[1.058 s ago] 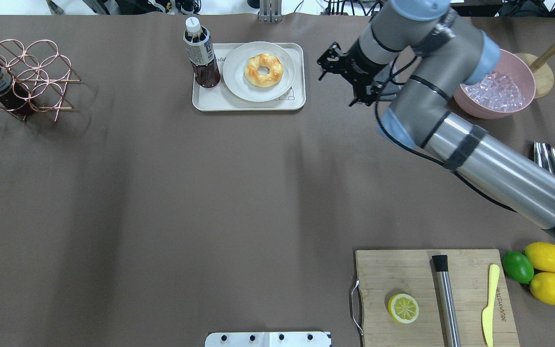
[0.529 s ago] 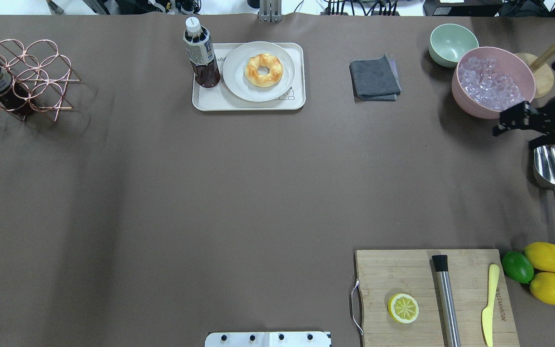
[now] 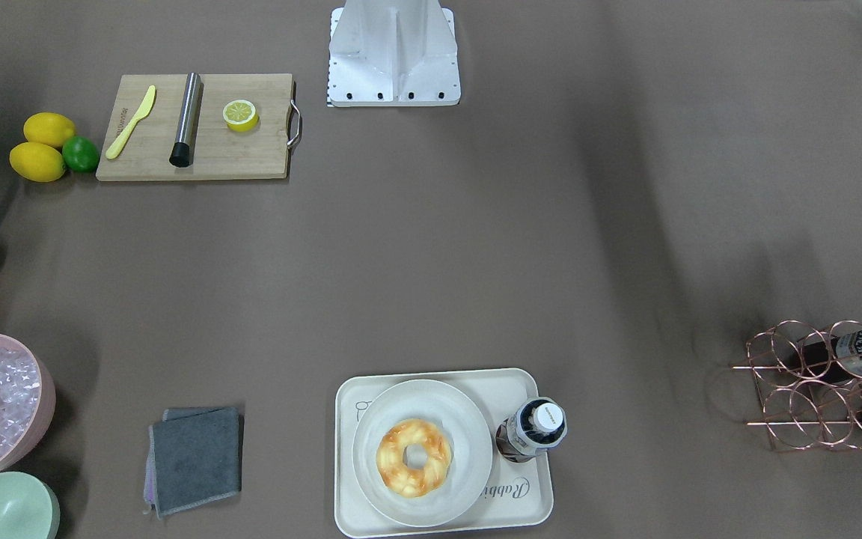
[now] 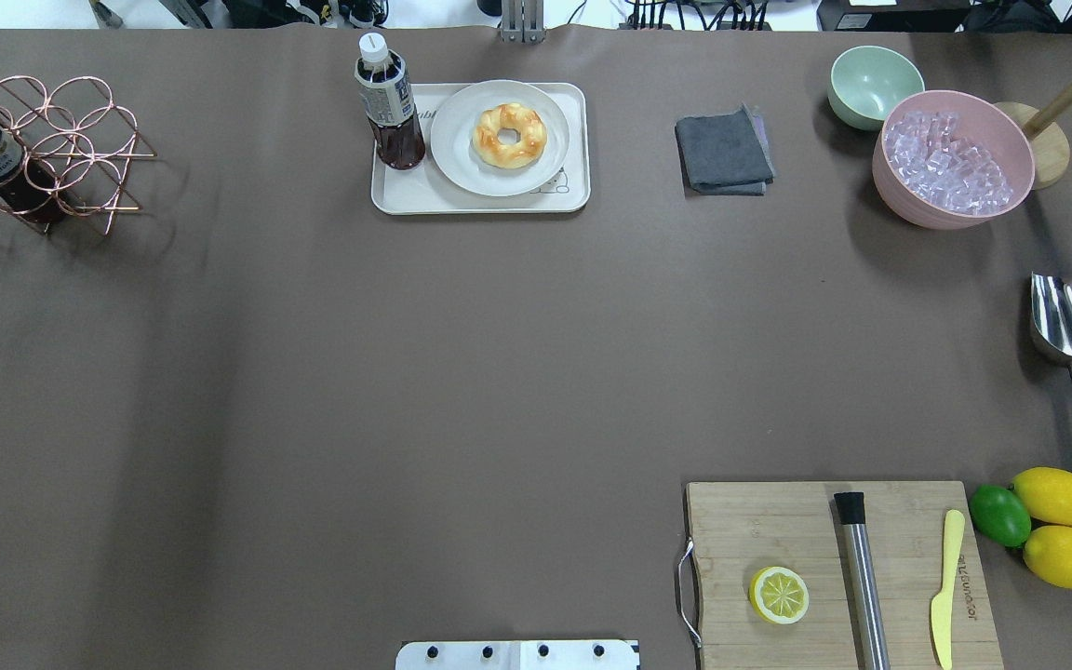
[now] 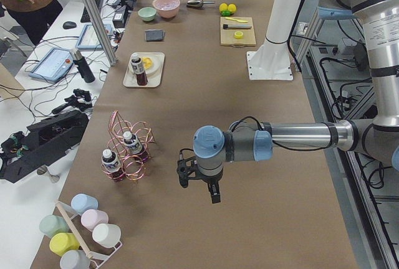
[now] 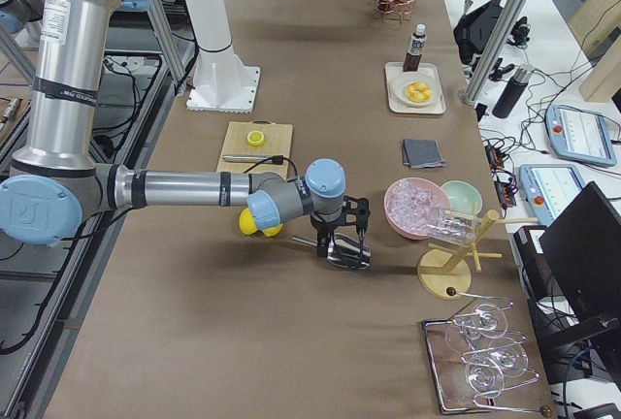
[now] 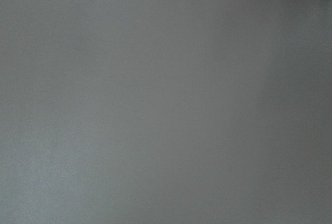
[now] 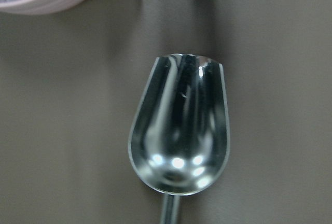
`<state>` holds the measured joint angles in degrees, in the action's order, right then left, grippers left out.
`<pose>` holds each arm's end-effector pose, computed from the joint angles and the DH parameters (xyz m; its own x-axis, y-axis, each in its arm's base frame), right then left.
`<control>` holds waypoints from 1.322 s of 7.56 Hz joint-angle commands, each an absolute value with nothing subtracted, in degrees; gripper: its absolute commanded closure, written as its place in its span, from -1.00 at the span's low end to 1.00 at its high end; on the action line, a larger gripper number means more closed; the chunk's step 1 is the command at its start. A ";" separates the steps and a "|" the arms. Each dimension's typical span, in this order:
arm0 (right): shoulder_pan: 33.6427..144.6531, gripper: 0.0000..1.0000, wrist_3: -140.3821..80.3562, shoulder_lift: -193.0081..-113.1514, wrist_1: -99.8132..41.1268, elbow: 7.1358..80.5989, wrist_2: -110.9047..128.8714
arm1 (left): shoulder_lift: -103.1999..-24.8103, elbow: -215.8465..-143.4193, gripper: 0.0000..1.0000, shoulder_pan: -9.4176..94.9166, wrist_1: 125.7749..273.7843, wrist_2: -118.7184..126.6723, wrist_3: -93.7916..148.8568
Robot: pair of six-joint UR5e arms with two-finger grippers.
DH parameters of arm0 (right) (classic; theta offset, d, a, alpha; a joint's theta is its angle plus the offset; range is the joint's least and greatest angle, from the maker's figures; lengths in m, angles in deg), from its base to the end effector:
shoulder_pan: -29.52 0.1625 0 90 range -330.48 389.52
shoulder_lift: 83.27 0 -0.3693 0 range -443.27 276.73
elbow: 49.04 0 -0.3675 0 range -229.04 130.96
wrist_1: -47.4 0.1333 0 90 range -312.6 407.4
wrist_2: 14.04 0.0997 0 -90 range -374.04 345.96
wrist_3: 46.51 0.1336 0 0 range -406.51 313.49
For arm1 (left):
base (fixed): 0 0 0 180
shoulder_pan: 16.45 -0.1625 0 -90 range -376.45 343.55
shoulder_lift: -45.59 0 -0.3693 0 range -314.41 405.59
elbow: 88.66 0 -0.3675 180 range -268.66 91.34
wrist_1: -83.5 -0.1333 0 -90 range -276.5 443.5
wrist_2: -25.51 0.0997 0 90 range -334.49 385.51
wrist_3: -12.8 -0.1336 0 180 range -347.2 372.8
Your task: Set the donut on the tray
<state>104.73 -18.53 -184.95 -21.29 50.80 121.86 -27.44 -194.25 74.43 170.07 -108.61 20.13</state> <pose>-0.0705 -0.4132 0.5904 0.6532 0.0664 0.7543 -0.0745 0.9970 -0.0233 -0.0457 -0.3503 0.6285 0.7091 -0.1959 -0.6773 0.1066 0.9794 -0.1717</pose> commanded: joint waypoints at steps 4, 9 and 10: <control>117.14 -1.00 -51.52 -186.89 -38.73 49.40 120.26 | -27.45 -194.22 -0.96 74.34 170.07 -108.61 20.01; 117.14 -1.00 -51.61 -186.37 -38.73 49.49 119.29 | -27.27 -194.13 -0.96 74.43 170.07 -108.44 20.01; 117.14 -1.00 -51.61 -186.37 -38.73 49.49 119.29 | -27.27 -194.22 -0.96 74.43 170.07 -108.44 20.01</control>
<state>117.14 -51.60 -186.39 -38.73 49.46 119.31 -27.28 -194.16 74.42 170.07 -108.50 20.01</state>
